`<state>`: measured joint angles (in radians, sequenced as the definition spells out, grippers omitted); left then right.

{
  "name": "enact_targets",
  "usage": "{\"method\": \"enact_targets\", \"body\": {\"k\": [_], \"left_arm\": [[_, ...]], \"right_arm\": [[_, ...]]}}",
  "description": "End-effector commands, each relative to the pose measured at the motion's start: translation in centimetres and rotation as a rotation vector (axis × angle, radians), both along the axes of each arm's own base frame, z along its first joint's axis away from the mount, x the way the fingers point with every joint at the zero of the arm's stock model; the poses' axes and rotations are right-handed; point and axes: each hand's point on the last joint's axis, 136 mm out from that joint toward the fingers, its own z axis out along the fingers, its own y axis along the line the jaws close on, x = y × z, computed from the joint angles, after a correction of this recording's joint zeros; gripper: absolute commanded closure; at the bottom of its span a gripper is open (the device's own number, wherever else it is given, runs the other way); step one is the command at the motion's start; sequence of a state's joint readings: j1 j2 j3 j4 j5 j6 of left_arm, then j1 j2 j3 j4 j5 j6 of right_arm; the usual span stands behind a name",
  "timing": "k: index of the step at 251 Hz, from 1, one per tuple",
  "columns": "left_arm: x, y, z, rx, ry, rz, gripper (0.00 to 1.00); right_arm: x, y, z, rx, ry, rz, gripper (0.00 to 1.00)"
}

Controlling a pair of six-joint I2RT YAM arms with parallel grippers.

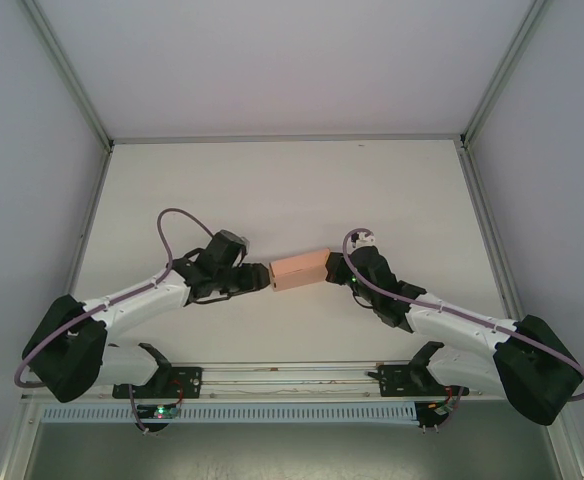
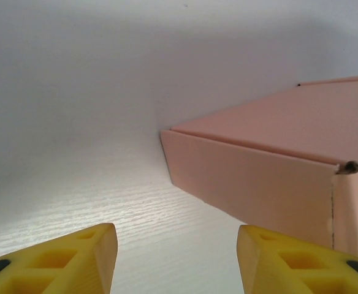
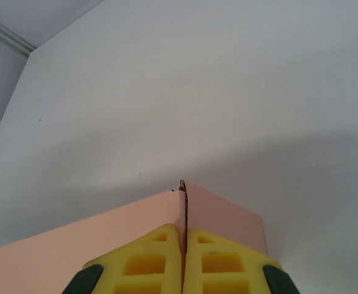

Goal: Assemble paper box

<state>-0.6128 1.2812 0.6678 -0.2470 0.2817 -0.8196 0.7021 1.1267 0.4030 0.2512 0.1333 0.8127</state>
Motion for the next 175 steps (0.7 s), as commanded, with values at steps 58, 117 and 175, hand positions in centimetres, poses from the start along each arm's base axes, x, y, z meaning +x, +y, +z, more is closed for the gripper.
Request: {"method": "enact_targets", "body": {"k": [58, 117, 175], "left_arm": [[2.5, -0.2, 5.9, -0.040, -0.161, 0.018, 0.42], [2.7, -2.5, 4.3, -0.104, -0.098, -0.047, 0.54], [1.2, -0.3, 0.0, -0.013, -0.004, 0.001, 0.73]], "right_arm": [[-4.5, -4.0, -8.1, -0.248, 0.275, 0.001, 0.96], [-4.5, -4.2, -8.0, -0.245, 0.268, -0.011, 0.96], [-4.6, -4.6, -8.3, -0.253, 0.273, -0.021, 0.96]]}}
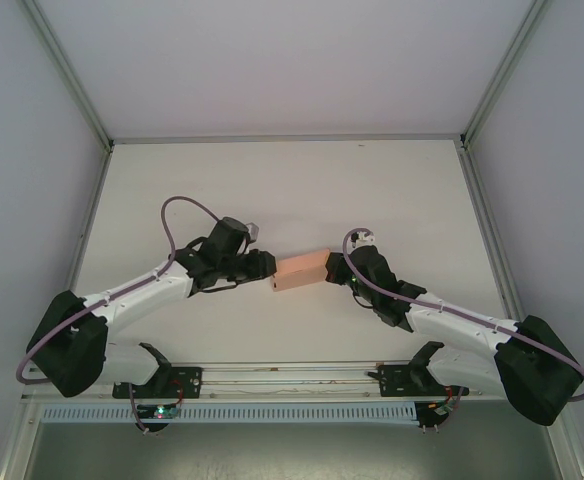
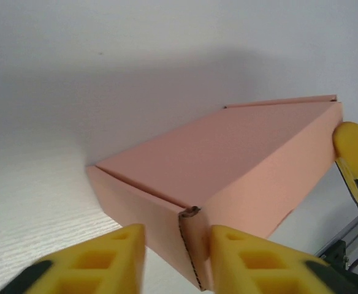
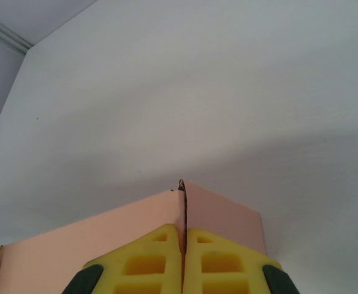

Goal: Assemble paper box

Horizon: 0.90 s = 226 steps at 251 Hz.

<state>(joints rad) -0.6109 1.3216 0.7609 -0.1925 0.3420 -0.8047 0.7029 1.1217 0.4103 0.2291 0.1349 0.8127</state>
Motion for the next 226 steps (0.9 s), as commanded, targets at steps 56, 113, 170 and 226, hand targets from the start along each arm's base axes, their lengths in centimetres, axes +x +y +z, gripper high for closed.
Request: {"method": "enact_targets", "body": {"k": [56, 113, 170, 226], "left_arm": [[-2.4, 4.0, -6.6, 0.128, 0.065, 0.040, 0.87], [-2.9, 4.1, -8.4, 0.139, -0.010, -0.050, 1.00], [-2.6, 4.2, -6.1, 0.146, -0.079, -0.070, 0.88], [0.1, 3.5, -2.9, 0.179, -0.132, -0.059, 0.43]], "right_arm": [[-4.4, -4.6, -8.4, -0.219, 0.268, -0.002, 1.00], [-4.3, -4.3, -8.2, -0.124, 0.280, 0.043, 1.00], [-3.9, -4.2, -7.0, -0.098, 0.256, 0.052, 0.97], [-2.1, -3.0, -4.1, -0.104, 0.208, 0.081, 0.77]]}}
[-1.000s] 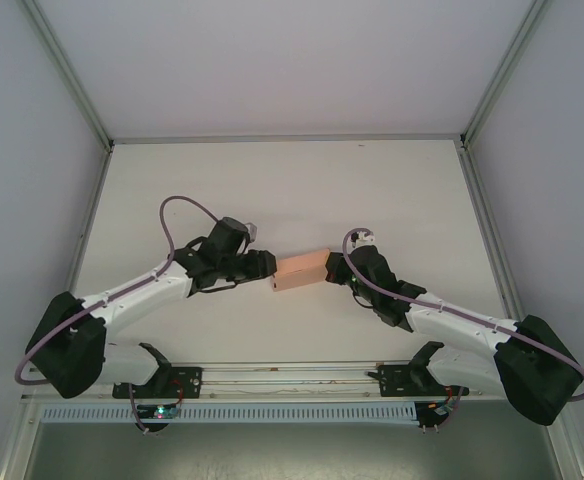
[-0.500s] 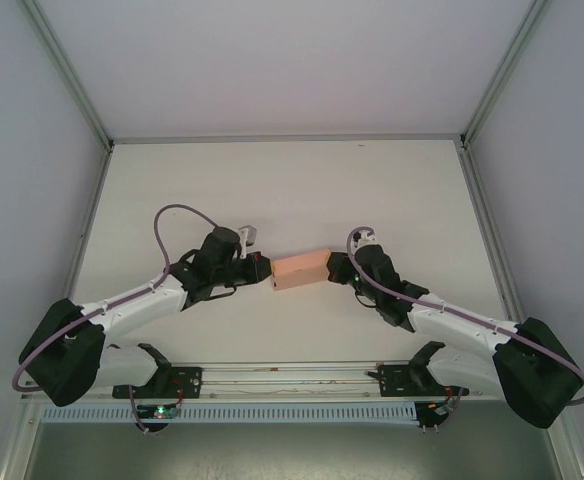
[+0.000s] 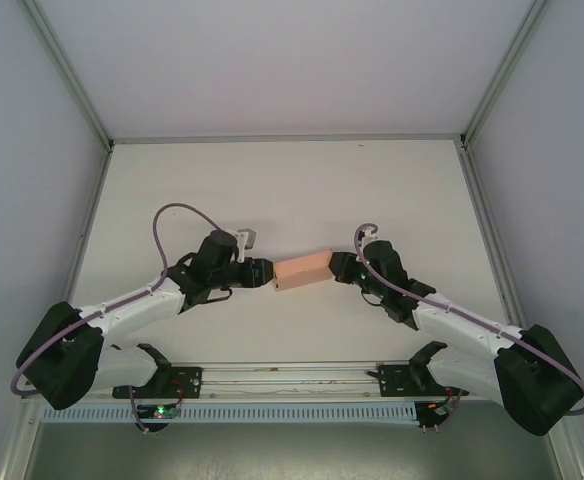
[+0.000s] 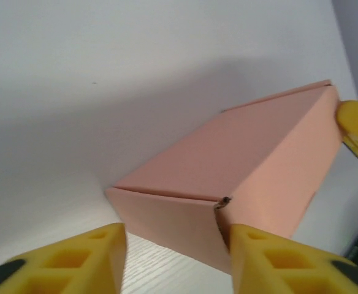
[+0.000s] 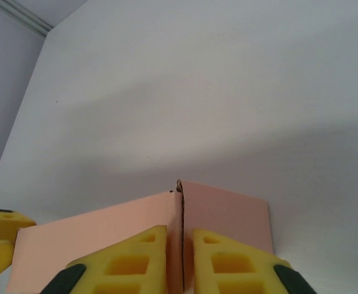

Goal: Assemble paper box

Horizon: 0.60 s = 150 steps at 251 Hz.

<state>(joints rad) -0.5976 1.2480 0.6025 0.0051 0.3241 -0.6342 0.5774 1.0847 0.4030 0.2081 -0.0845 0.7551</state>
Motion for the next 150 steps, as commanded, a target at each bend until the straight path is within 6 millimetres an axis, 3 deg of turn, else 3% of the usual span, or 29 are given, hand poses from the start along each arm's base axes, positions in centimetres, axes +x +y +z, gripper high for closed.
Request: {"method": "enact_targets", "body": {"k": [1, 35, 72, 150], "left_arm": [[0.2, 2.5, -2.2, 0.170, 0.069, 0.048, 0.43], [1.7, 1.5, -0.1, 0.154, 0.037, 0.038, 0.33], [2.5, 1.5, 2.2, 0.158, -0.011, 0.053, 0.00], [2.8, 2.9, 5.4, 0.189, -0.091, 0.097, 0.00]], "right_arm": [[-2.0, -2.3, -4.4, -0.169, 0.165, -0.001, 0.76], [-0.5, -1.6, -1.6, -0.166, 0.103, 0.011, 0.66], [0.6, -1.0, 1.1, -0.176, 0.041, 0.031, 0.54], [2.0, -1.0, 4.1, -0.259, -0.042, 0.088, 0.43]]}}
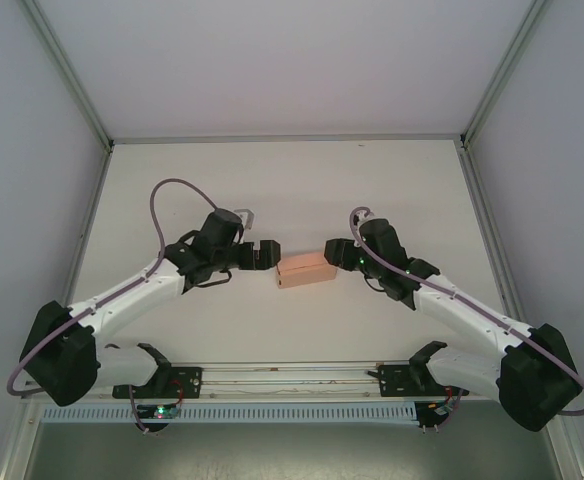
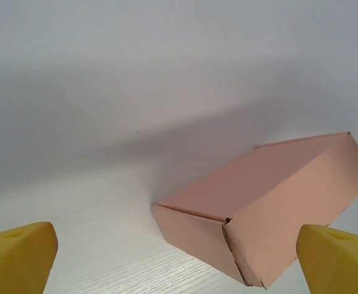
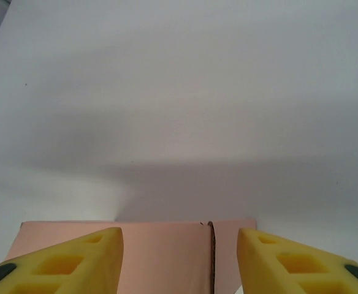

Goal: Assemble paper box

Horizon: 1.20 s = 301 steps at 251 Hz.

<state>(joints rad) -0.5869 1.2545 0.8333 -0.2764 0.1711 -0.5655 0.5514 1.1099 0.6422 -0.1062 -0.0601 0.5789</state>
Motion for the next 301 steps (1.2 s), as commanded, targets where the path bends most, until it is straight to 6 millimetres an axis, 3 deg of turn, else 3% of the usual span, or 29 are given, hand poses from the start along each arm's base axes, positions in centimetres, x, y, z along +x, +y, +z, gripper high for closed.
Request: {"method": "enact_targets", "body": {"k": [1, 22, 54, 107, 176, 208, 236, 251, 301], "left_arm": [[0.1, 1.2, 1.4, 0.039, -0.041, 0.019, 0.00], [-0.2, 0.4, 1.2, 0.000, -0.027, -0.013, 0.00], [-0.8, -0.9, -0.7, -0.034, 0.035, -0.070, 0.00], [-2.1, -2.8, -3.7, -0.095, 0.147, -0.154, 0.06], [-3.6, -1.1, -7.4, -0.011, 0.225, -0.130, 0.16], [-4.1, -0.2, -9.0, 0.029, 0.259, -0.103, 0.28], [-4.5, -0.1, -9.4, 0.023, 0.266, -0.109, 0.29], [-4.6, -0.2, -9.5, 0.021, 0.267, -0.120, 0.29], [-4.2, -0.9, -8.4, 0.012, 0.235, -0.164, 0.28]], "right_arm": [[0.5, -0.4, 0.8, -0.080, -0.032, 0.037, 0.43], [0.7, -0.8, 0.6, -0.116, -0.035, 0.035, 0.42], [0.7, -2.1, -1.2, -0.148, 0.009, -0.013, 0.42], [-0.2, -2.8, -4.5, -0.108, 0.091, -0.017, 0.51], [-2.6, -2.8, -9.8, -0.114, 0.224, 0.021, 0.57], [-3.1, -3.5, -10.7, -0.133, 0.244, -0.001, 0.59], [-3.1, -3.7, -10.3, -0.129, 0.224, -0.012, 0.59], [-2.7, -3.4, -9.4, -0.118, 0.194, -0.002, 0.53], [0.2, -2.4, -2.5, -0.121, -0.036, 0.081, 0.35]]}}
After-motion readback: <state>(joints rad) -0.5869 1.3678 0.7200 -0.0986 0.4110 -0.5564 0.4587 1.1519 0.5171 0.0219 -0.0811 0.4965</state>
